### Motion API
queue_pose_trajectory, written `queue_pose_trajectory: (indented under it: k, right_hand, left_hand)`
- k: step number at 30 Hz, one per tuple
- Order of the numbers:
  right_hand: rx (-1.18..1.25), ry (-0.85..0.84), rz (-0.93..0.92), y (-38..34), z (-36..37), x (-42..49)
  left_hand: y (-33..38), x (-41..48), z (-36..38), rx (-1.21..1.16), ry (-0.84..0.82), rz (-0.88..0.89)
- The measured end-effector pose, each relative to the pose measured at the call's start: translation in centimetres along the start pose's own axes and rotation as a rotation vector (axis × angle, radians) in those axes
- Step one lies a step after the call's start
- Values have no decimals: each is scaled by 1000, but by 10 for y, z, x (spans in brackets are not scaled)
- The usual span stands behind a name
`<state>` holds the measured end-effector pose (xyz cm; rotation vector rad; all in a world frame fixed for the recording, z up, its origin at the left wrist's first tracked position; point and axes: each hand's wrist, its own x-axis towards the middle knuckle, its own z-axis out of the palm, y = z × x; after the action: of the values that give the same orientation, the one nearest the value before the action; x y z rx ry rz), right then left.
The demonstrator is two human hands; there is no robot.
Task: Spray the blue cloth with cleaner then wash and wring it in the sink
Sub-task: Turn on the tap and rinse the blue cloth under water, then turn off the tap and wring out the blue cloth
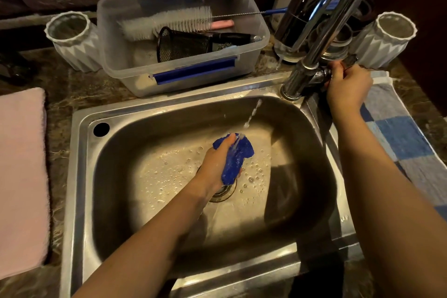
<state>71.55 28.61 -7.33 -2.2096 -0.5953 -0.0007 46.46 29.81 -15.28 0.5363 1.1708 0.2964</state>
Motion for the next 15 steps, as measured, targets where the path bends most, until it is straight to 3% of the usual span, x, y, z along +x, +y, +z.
queue_pose_trajectory:
  k: [5, 9, 11, 13, 15]
  right_hand:
    - [68, -17, 68, 4, 6, -5]
    - [54, 36, 47, -5, 7, -72]
    - [96, -119, -69, -16, 11, -131]
    - [103, -427, -210, -24, 23, -187]
    - [32, -626, -303, -25, 35, -220]
  left_hand:
    - [1, 1, 1, -64, -69, 24]
    - [7, -1, -2, -256, -104, -16]
    - [10, -4, -3, -343, -106, -30]
    - [13, -9, -2, -377, -108, -31]
    - [15, -14, -4, -390, -125, -36]
